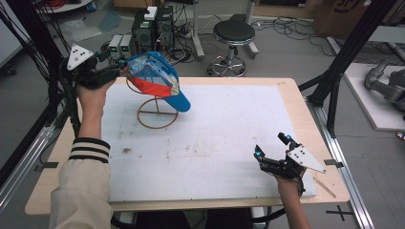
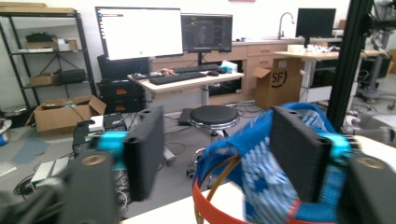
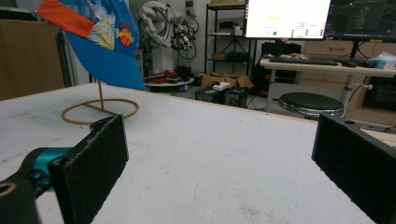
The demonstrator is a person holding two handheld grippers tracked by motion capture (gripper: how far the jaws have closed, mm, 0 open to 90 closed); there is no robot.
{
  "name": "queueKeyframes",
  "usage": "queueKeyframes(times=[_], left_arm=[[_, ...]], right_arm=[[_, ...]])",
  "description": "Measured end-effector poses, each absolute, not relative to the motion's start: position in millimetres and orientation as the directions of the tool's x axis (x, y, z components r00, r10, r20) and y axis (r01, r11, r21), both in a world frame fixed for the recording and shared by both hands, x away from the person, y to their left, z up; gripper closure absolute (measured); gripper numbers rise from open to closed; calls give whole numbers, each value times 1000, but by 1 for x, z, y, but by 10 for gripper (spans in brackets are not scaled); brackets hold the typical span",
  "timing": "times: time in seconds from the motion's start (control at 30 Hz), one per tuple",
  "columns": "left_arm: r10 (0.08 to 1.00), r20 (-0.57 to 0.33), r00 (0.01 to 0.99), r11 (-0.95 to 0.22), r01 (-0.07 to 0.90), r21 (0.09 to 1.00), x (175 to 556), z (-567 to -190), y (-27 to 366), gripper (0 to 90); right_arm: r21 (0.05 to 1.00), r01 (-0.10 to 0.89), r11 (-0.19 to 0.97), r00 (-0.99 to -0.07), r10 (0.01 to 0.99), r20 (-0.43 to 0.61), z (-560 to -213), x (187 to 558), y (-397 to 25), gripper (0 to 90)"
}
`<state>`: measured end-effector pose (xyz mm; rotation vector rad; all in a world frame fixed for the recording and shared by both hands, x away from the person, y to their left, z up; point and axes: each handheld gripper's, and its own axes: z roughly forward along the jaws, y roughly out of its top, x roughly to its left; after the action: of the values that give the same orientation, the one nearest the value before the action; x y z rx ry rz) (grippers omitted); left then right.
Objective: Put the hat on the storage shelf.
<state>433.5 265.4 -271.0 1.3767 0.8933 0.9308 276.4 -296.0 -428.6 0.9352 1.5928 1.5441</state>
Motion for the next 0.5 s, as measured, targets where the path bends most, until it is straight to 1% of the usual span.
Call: queueKeyframes(times=[0.1,0.17,0.23,0.33,0.5], left_arm=[[922,-1,386,9,-20,1000,432,-269,269,281],[919,-20,393,26,-11,1000,431,-269,271,252],[916,-37,400,39,3,999,431,-269,272,202],[909,-54,414,54,12,998,429,-269,274,168],[902,-53,428,61,-4,998,419,-262,275,138]], right_arm=[[1000,18,23,-480,877,-11,-428,276,-295,34],[1000,15,23,-481,876,-13,-428,276,-294,34],[1000,12,25,-481,877,-16,-428,277,-295,34],[1000,15,17,-480,877,-8,-428,276,-295,34],[1000,12,13,-479,878,-6,-428,276,-295,34]])
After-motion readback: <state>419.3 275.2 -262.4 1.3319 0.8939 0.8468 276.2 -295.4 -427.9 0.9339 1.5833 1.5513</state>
